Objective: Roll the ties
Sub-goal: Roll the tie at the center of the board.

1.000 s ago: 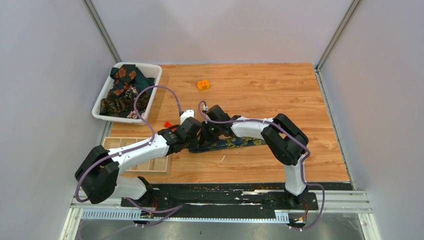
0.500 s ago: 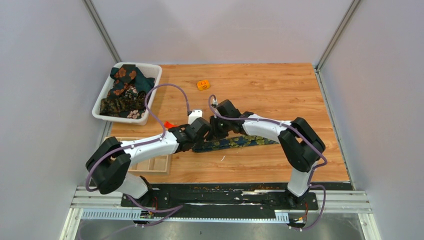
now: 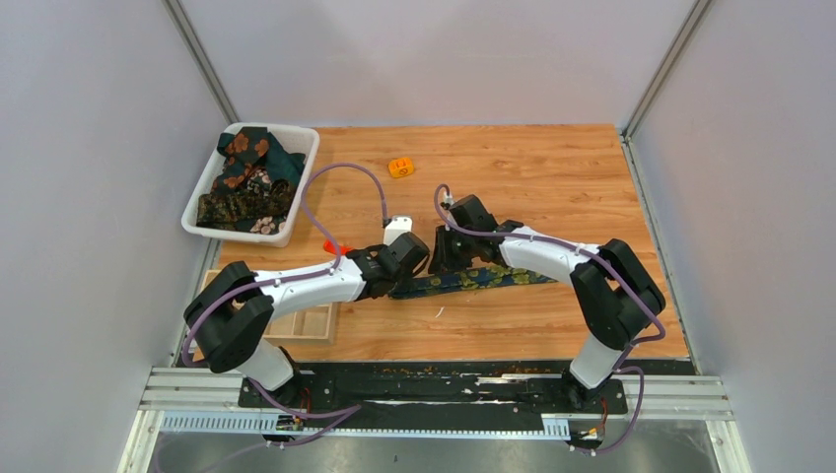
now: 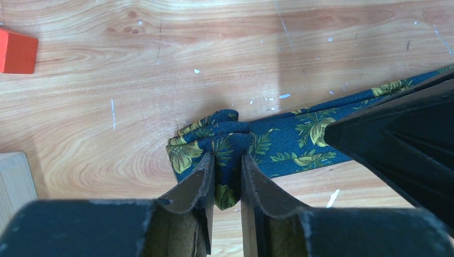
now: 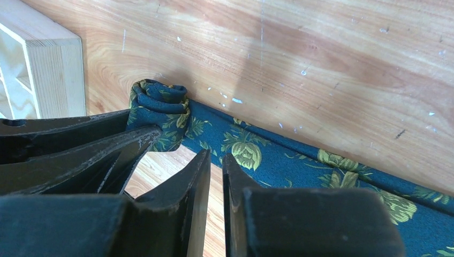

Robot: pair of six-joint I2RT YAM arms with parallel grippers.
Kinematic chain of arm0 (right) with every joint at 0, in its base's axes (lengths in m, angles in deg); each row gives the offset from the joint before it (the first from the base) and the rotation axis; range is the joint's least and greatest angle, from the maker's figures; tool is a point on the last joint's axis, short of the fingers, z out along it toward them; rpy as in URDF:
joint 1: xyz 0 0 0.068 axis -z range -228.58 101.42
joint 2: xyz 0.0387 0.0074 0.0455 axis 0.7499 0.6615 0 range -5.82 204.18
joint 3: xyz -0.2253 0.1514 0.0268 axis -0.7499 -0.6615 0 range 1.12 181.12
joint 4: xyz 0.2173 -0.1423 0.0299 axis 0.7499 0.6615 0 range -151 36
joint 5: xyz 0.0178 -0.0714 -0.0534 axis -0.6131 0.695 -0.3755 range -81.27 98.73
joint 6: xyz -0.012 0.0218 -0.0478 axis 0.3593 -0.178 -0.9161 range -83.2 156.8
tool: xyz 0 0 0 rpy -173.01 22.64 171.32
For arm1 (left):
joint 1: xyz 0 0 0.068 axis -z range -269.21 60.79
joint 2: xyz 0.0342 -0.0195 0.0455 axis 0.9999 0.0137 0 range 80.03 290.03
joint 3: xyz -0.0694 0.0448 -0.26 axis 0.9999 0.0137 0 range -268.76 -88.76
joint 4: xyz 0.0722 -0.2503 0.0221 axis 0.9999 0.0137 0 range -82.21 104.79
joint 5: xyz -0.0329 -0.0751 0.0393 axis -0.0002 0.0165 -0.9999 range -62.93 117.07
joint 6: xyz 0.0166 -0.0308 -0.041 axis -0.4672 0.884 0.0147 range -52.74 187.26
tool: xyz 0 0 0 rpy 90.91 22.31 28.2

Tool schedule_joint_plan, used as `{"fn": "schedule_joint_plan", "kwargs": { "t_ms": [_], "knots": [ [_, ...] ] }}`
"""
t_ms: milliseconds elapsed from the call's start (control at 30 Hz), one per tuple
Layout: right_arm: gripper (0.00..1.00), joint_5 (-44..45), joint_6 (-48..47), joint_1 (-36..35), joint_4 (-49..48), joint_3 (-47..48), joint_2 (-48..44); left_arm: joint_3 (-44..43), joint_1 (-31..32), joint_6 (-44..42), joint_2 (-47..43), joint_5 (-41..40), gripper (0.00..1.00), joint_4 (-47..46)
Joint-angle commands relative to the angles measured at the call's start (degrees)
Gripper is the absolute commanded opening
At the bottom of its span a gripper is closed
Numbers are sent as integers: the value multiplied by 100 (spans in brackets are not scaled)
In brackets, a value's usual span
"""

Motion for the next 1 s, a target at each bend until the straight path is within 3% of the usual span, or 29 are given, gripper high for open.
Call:
{"fn": "schedule_joint_plan", "kwargs": {
  "t_ms": [0, 200, 433, 733, 967],
  "knots": [
    [16, -58, -99, 0, -130, -22, -136, -104, 97, 144, 94, 267, 29, -155],
    [17, -79, -96, -4, -151, 12, -142, -81, 110, 103, -35, 498, 43, -267],
    [17, -81, -79, 9, -160, 31, -165, -52, 106, 90, -206, 769, 48, -435],
    [19, -123, -94, 1, -156, 8, -272, 250, 97, 54, -167, 1272, 48, -1145],
    [28, -436, -134, 9, -353, -115, -357, 481, 13, 47, -208, 1268, 35, -1385]
  ]
}}
